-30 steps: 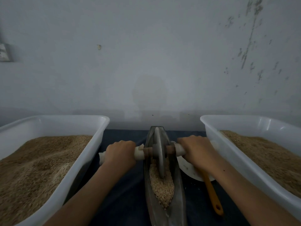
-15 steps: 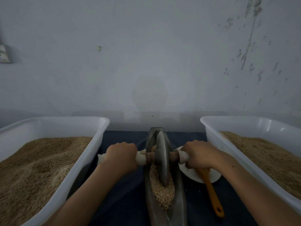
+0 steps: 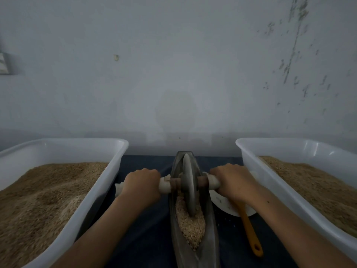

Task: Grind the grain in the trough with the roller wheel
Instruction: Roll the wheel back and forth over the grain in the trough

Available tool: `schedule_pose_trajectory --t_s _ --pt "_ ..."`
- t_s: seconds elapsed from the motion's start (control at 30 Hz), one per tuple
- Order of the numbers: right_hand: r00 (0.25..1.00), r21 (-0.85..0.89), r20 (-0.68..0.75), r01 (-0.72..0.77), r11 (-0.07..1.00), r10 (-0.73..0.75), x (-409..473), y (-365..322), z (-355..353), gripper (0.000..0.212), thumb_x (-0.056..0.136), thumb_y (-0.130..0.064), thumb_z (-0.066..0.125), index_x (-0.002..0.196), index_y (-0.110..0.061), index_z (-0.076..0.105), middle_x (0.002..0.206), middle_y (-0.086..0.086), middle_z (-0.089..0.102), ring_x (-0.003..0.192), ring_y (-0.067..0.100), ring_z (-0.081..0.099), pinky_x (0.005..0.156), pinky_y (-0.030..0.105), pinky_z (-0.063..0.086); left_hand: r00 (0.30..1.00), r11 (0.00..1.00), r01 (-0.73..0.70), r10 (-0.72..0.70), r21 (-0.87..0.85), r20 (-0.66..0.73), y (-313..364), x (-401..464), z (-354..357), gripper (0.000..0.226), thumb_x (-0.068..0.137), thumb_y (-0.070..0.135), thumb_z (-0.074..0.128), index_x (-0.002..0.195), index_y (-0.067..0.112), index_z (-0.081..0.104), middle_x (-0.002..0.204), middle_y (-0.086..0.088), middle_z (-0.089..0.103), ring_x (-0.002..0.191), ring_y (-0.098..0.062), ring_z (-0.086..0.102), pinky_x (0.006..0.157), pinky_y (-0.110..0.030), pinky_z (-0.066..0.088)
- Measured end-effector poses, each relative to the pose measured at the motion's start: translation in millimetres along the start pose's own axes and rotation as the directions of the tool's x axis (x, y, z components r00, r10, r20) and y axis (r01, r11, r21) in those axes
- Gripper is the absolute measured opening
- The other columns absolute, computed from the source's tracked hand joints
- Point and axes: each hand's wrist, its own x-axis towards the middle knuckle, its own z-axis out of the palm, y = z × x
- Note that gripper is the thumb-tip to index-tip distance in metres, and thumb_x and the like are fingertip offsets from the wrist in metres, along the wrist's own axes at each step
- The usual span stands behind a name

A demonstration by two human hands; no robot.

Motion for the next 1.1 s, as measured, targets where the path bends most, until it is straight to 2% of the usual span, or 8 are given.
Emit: schedule_pose_trajectory --t_s 0.07,0.13,0.27,0.47,0.67,0.83,0.93,1.1 --pt "0.994 0.002 0.105 0.016 1.000 -0.016 -1 0 -7 0.006 0.085 -0.022 0.057 0.089 -0.026 0.057 0.088 -0.004 0.062 0.076 0.014 0.056 0.061 0.027 0.038 0.996 1.000 -0.012 0.013 -0.006 0.083 -2 0 -3 0.028 0.084 0.031 0.063 0.109 0.020 0.057 0.101 0.002 0.062 0.089 -0.014 0.059 0.077 -0.026 0.045" --pt "0.978 0.019 0.207 0.010 1.000 -0.014 -2 -1 -13 0.020 0.083 -0.022 0.061 0.103 -0.025 0.064 0.088 -0.003 0.063 0.079 0.015 0.059 0.060 0.025 0.039 0.987 1.000 -0.018 0.021 -0.023 0.161 -5 1 -5 0.035 0.081 0.033 0.067 0.111 0.020 0.056 0.098 0.004 0.060 0.085 -0.012 0.055 0.077 -0.026 0.044" --pt "0.963 0.022 0.271 -0.010 1.000 0.004 -1 -1 -16 0.028 0.082 -0.026 0.066 0.110 -0.024 0.065 0.087 -0.003 0.060 0.079 0.014 0.058 0.058 0.025 0.038 0.985 0.999 -0.016 0.021 -0.031 0.170 -5 1 -5 0.036 0.080 0.034 0.068 0.111 0.020 0.056 0.092 0.005 0.056 0.084 -0.012 0.054 0.075 -0.026 0.043" --pt "0.999 -0.002 0.030 -0.039 0.999 0.039 0 -3 -2 0.005 0.087 -0.022 0.055 0.089 -0.027 0.055 0.092 -0.003 0.064 0.083 0.017 0.060 0.068 0.030 0.045 0.999 0.999 -0.001 0.000 -0.034 -0.041 0 -1 0 0.012 0.087 0.029 0.056 0.097 0.023 0.054 0.100 0.003 0.062 0.088 -0.015 0.058 0.072 -0.027 0.038" --pt "0.990 -0.047 -0.144 -0.012 0.999 0.005 4 -3 8 0.018 0.090 -0.024 0.051 0.080 -0.030 0.038 0.083 -0.007 0.056 0.074 0.015 0.054 0.064 0.027 0.036 0.997 0.996 0.026 -0.032 -0.090 -0.066 0 -3 2 0.010 0.087 0.027 0.055 0.090 0.026 0.046 0.100 0.004 0.061 0.089 -0.016 0.057 0.072 -0.027 0.037" --pt "0.994 0.016 0.109 -0.015 1.000 0.013 2 2 -3 0.006 0.085 -0.025 0.059 0.090 -0.028 0.059 0.088 -0.005 0.063 0.078 0.014 0.058 0.064 0.027 0.043 1.000 1.000 -0.009 0.009 -0.002 -0.004 1 -2 -3 0.020 0.087 0.029 0.058 0.105 0.020 0.057 0.097 0.003 0.061 0.084 -0.013 0.056 0.073 -0.026 0.042" --pt "0.953 0.105 0.302 -0.051 0.993 0.017 0 4 -10 0.023 0.083 -0.026 0.067 0.105 -0.025 0.064 0.097 -0.002 0.067 0.087 0.015 0.062 0.073 0.029 0.049 0.999 0.998 -0.030 0.028 0.059 0.034 3 -4 -7 0.025 0.086 0.032 0.060 0.106 0.019 0.057 0.095 0.003 0.060 0.079 -0.012 0.052 0.073 -0.026 0.042" --pt "0.955 0.093 0.294 -0.070 0.993 0.040 -1 2 -9 0.023 0.084 -0.025 0.066 0.106 -0.025 0.065 0.097 -0.001 0.067 0.088 0.016 0.063 0.076 0.031 0.052 1.000 0.999 -0.014 0.013 0.042 0.011 4 -4 -7 0.019 0.087 0.030 0.059 0.103 0.020 0.058 0.088 0.005 0.056 0.077 -0.012 0.052 0.072 -0.026 0.042"
